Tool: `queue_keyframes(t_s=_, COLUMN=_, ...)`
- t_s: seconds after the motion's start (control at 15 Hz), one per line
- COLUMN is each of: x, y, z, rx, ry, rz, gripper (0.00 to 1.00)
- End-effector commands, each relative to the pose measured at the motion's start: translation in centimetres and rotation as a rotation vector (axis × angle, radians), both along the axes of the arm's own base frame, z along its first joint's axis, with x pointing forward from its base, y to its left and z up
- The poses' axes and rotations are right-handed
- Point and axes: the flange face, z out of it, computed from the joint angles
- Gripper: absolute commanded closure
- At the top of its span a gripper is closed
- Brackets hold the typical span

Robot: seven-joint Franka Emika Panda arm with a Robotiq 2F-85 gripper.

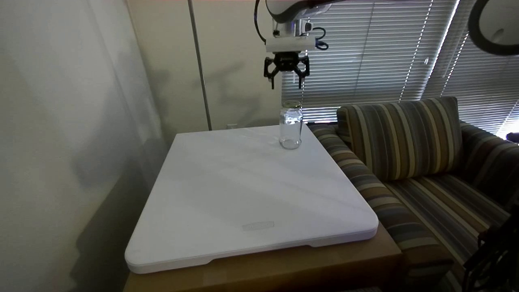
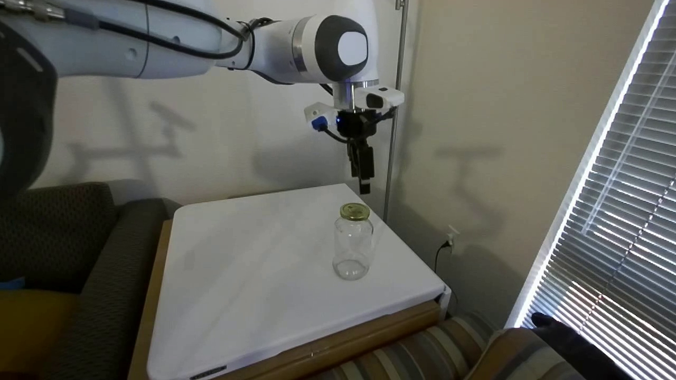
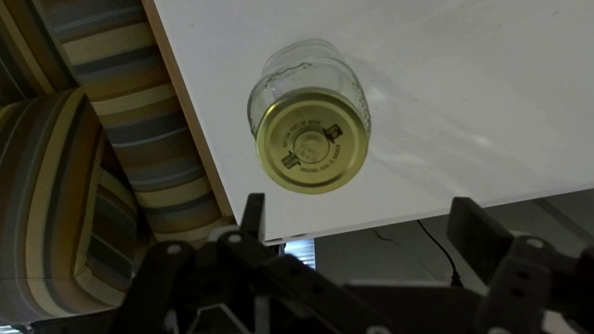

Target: Put the lid on the glass jar

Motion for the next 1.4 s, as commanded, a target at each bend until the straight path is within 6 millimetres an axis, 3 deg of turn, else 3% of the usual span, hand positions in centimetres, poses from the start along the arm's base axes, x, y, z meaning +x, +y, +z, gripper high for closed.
queue_keyframes(t_s=0.0, x=0.0, y=0.1, z=1.9, rx=-0.02, ry=-0.008, rz=0.0, gripper=0.0)
queue_keyframes(t_s=0.4, x=0.0, y=0.4, z=3.0, rx=-0.018, ry=-0.02, rz=-0.002, gripper=0.0)
queue_keyframes(t_s=1.33, x=0.2, y=0.6, z=2.2, rx=-0.004, ry=-0.028, rz=0.0, gripper=0.0)
